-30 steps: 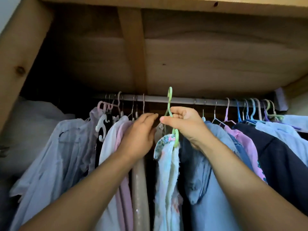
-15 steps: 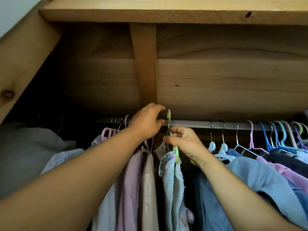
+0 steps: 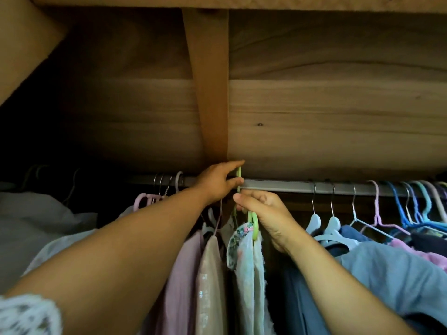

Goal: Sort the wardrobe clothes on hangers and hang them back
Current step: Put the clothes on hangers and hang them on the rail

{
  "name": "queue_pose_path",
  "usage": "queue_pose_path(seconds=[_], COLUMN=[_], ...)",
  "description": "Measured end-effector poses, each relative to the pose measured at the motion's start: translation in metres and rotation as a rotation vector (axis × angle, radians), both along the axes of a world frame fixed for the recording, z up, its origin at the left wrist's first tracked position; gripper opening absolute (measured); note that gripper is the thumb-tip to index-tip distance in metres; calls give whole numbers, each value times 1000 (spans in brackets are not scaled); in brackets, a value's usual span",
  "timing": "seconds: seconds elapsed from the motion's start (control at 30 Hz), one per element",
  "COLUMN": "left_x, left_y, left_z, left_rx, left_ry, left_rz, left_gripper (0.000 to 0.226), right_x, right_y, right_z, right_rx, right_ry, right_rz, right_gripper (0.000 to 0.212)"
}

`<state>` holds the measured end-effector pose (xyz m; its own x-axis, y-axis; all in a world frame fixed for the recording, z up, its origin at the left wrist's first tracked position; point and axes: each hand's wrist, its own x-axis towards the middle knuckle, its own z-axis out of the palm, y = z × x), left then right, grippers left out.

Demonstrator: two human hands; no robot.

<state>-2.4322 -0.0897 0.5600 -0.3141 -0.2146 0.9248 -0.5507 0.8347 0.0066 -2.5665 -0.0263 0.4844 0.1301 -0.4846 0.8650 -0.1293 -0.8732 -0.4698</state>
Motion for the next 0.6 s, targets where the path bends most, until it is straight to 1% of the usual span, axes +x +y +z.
queue_pose_path(seconds=[0.17, 0.3, 0.33, 0.37, 0.4, 0.43, 0.47, 0.5, 0.53, 0.6], left_x=[-7, -4, -3, -2, -1, -1, -2, -2, -1, -1], left_y=[-12, -15, -14, -14, -14, -14, -15, -15, -16, -16], left_z=[1, -4, -5, -5, -6, -7, -9, -9, -10, -9], left_rx=[-11, -36, -42, -49, -64, -87, -109, -124, -132, -131], left_ry=[55, 98, 95, 79, 43, -4, -44, -61, -60, -60], left_rz=[-20, -54, -50, -32, 10, 80, 151, 194, 206, 201], left_gripper=[49, 45, 44, 45, 46, 48, 49, 48, 48, 48], right_x=[0, 4, 6, 9, 12, 14, 16, 17, 17, 18], right_y=[-1, 1, 3, 4, 4, 3, 0, -3, -6, -8], right_z=[4, 3, 2, 0, -2, -6, -11, -14, -17, -19], right_rx=[62, 70, 80, 91, 108, 128, 148, 163, 169, 145], right_ry=[-54, -88, -99, -104, -92, -73, -63, -73, -87, -83], right_rz=[-10, -44, -49, -43, -36, -37, -37, -37, -43, -68], right_gripper=[21, 24, 25, 22, 18, 19, 27, 40, 49, 56])
